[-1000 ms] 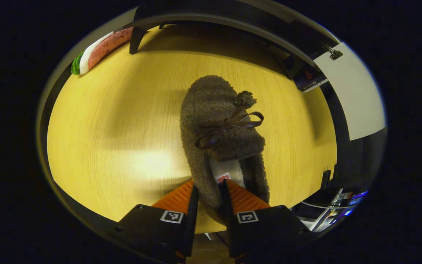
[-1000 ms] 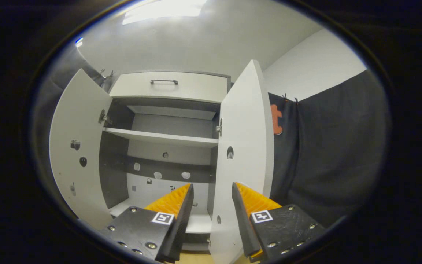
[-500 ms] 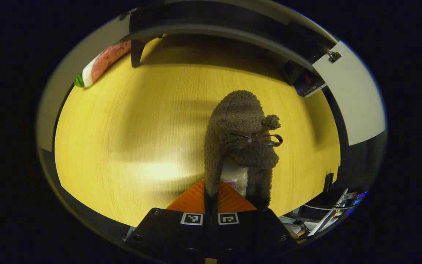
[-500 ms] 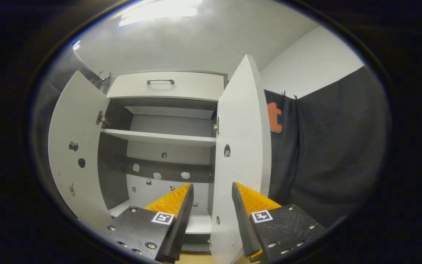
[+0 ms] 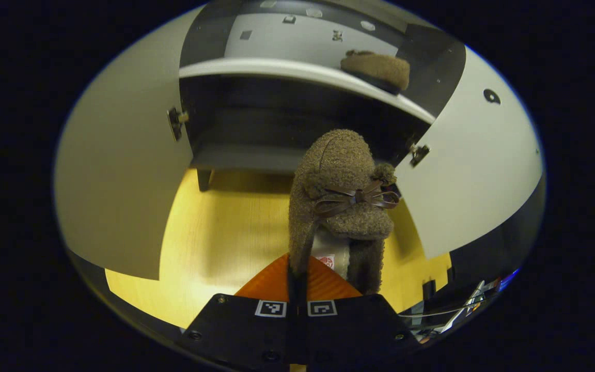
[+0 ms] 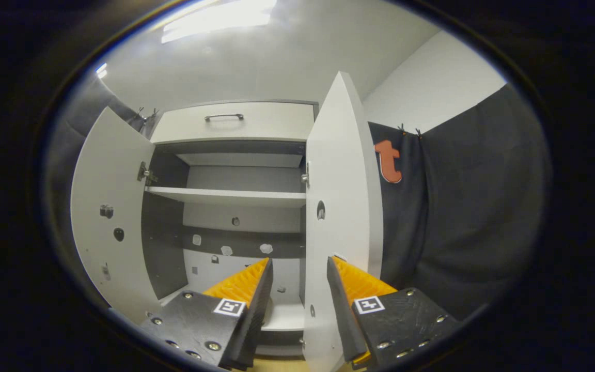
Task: Grab one shoe with the right hand and put it into the shoe cabinet, grab the other shoe with the left hand and put it into the shoe cabinet; then close the right door with the right hand and the left door with the left hand.
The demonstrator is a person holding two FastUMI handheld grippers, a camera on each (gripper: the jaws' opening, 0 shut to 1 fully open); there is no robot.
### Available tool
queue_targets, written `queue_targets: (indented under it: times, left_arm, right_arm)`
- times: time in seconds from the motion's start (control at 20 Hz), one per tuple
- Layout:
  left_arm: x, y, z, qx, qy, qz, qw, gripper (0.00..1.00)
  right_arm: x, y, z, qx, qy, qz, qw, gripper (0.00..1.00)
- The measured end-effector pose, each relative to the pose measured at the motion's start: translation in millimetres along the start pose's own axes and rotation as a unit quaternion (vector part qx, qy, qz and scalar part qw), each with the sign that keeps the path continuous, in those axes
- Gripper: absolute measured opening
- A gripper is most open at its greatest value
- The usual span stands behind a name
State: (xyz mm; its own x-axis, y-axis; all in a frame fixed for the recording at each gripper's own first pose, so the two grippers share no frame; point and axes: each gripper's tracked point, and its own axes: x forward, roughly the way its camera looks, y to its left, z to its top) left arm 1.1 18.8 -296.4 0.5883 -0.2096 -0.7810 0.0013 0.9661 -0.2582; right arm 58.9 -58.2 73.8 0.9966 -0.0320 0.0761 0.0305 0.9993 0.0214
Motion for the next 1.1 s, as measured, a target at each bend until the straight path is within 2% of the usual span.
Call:
queue_targets:
  times: [0.2, 0.25, 0.3, 0.6, 1.1]
  left_arm:
    - [-36, -8, 85, -0.01, -0.071, -0.018, 0.997, 0.01]
    - [-37, -14, 105, -0.01, -0.084, -0.022, 0.996, 0.01]
    - [-38, -18, 125, -0.01, -0.097, -0.025, 0.995, 0.01]
    - [-16, -23, 222, -0.018, -0.155, -0.029, 0.987, 0.01]
    - [42, -3, 308, -0.05, -0.162, -0.011, 0.985, 0.01]
  right_arm:
    - [0, 1, 1, 0.005, -0.006, 0.01, 1.0, 0.59]
    - [0, 1, 1, 0.005, -0.007, 0.014, 1.0, 0.62]
    - [-2, 3, 0, 0.005, -0.008, 0.018, 1.0, 0.6]
    - [-9, 18, -7, 0.003, -0.005, 0.04, 0.999, 0.6]
    - [-13, 29, -21, -0.009, 0.011, 0.044, 0.999, 0.59]
